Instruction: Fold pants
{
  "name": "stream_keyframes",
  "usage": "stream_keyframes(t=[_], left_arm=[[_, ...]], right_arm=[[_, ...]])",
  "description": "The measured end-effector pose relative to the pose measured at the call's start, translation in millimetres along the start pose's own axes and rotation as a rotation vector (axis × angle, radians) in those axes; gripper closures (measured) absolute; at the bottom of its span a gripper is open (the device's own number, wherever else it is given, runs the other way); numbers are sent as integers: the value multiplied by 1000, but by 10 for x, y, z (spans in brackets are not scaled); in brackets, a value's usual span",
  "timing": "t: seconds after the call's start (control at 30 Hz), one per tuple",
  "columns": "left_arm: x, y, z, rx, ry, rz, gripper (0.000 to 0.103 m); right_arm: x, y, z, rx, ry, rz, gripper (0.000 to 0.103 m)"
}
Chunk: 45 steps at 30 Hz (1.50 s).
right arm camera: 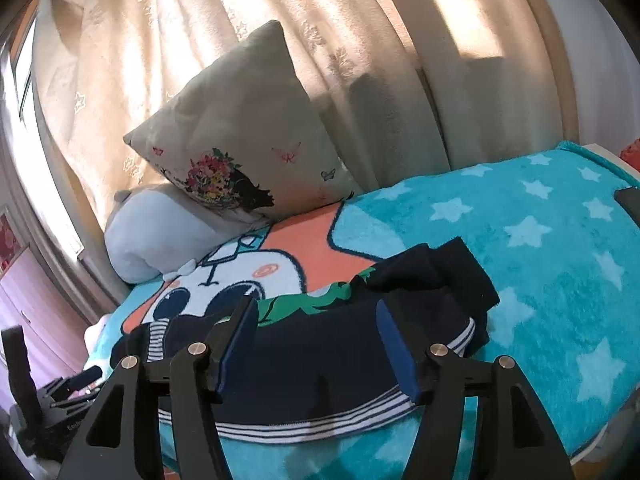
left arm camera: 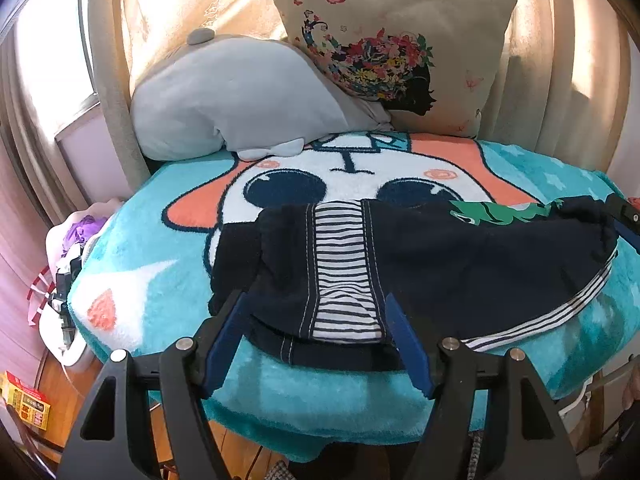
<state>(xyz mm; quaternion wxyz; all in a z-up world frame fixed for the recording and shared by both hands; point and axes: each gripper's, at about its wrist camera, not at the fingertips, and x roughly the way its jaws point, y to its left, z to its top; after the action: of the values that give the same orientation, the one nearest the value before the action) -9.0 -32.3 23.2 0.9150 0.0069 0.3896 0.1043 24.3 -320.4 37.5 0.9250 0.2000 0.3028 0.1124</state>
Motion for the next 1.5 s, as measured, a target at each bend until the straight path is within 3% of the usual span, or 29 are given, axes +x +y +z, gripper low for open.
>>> stream_keyframes(t=[0.87, 1.03, 1.2, 1.37, 1.5], left_arm=[[78, -41, -2, 23, 51, 3, 33], [-38, -75, 208, 33, 19, -134, 33], [31, -309, 594, 59, 61, -347, 32], [172, -923, 1056, 148, 89, -526, 32], [424, -1647, 1293, 256, 167, -661, 32]], right_arm=[[-30, -152, -62, 27, -12, -24, 35], [-141, -296, -16, 54, -66, -52, 31], [-194, -545, -43, 105, -76, -98, 30], [-172, -761, -119, 144, -66, -133, 29], [-119, -900, -169, 174, -43, -139, 28]])
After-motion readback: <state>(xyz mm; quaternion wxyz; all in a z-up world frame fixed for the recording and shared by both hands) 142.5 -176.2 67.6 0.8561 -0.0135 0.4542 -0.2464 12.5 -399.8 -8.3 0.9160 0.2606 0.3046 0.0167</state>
